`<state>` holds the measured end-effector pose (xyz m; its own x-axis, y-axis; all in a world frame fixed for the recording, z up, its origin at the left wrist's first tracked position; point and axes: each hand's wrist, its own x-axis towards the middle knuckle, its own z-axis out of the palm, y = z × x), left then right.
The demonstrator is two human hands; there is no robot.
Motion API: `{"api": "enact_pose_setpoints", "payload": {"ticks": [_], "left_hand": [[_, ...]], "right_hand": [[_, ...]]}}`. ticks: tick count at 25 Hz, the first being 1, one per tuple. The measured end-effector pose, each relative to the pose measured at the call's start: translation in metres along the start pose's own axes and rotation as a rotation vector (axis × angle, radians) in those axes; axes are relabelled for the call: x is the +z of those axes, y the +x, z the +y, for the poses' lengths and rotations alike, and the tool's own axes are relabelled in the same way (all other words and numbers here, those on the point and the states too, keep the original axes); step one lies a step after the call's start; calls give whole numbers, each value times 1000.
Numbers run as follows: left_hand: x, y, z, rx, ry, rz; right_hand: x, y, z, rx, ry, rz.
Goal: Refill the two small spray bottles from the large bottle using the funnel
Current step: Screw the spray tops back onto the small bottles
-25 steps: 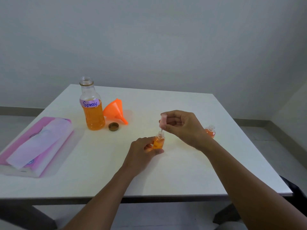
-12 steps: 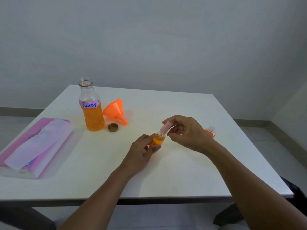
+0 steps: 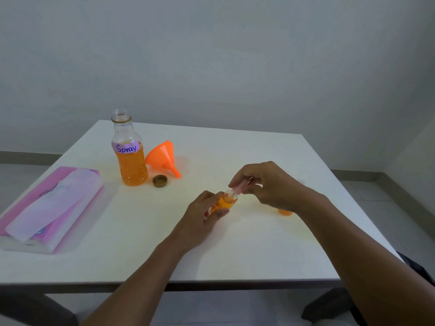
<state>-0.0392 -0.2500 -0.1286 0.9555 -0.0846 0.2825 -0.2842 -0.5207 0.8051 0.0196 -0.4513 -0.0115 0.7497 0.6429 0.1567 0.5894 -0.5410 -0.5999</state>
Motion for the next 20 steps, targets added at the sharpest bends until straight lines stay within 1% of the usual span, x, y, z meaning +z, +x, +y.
{"api": "enact_pose_setpoints", "payload": {"ticks": [4,6,8,9,11,13,14,16,18,20], "left_hand": [[1,-1,0,-1,30,-12],[2,-1,0,-1,40,-14],[2,-2,0,-2,41,-13],[2,-2,1,-3,33,-11],[1,-2,1,-6,8,2],[1,-1,-1,-13,-7,2],[1,-1,-1,-17,-12,-1],[2,-1,-3,-14,-19,-6],[2,-1,-4,-14,-16,-11],[3,-1,-4,-19,-1,-11]], "right_hand": [[-4,5,-3,44,-152,-12],[0,8,-4,105,-233,19],[5,9,-1,164,-255,54],[8,8,1,181,-215,67],[10,1,5,171,-51,55],[11,-7,9,92,101,74],[13,-10,10,37,138,100],[16,-12,10,-10,153,140],[16,-10,11,89,168,181],[13,-10,10,139,119,165]]}}
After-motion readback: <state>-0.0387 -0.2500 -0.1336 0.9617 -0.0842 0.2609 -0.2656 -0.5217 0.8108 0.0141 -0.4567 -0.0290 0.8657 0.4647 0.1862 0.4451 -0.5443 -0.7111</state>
